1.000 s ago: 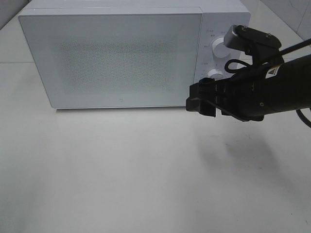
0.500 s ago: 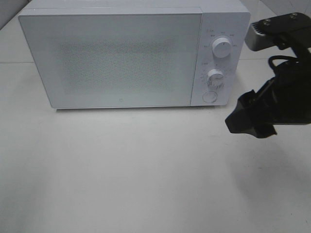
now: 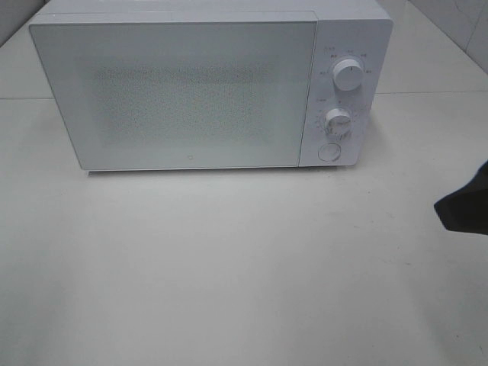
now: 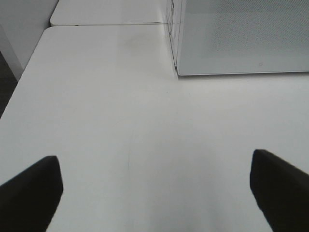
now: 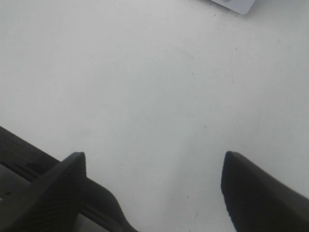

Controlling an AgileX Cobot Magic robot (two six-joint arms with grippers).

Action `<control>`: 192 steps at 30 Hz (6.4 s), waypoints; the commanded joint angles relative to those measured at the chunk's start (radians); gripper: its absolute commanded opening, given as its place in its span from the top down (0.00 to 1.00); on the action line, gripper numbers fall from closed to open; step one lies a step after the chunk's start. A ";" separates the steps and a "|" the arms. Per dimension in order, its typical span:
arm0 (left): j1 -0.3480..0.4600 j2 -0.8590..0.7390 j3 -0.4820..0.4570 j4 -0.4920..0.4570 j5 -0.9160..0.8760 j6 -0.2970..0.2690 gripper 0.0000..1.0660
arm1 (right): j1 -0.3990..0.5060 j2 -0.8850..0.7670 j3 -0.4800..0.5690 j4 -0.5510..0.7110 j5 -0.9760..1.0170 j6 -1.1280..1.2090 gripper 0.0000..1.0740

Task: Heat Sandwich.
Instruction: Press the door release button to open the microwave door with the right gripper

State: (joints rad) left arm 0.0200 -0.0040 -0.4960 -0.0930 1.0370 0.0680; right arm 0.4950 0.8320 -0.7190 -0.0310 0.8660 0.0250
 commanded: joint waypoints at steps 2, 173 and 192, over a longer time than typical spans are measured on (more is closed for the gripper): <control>0.003 -0.027 0.003 -0.005 -0.009 -0.003 0.03 | -0.006 -0.098 -0.004 -0.059 0.080 0.021 0.30; 0.003 -0.027 0.003 -0.005 -0.009 -0.003 0.03 | 0.073 0.826 0.379 0.606 -1.916 -0.280 0.30; 0.003 -0.027 0.003 -0.005 -0.009 -0.003 0.03 | 0.137 0.887 0.379 0.641 -1.962 -0.056 0.30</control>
State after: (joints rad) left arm 0.0200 -0.0040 -0.4960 -0.0930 1.0370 0.0680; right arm 0.6280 1.7180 -0.3400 0.6130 -1.0800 -0.1400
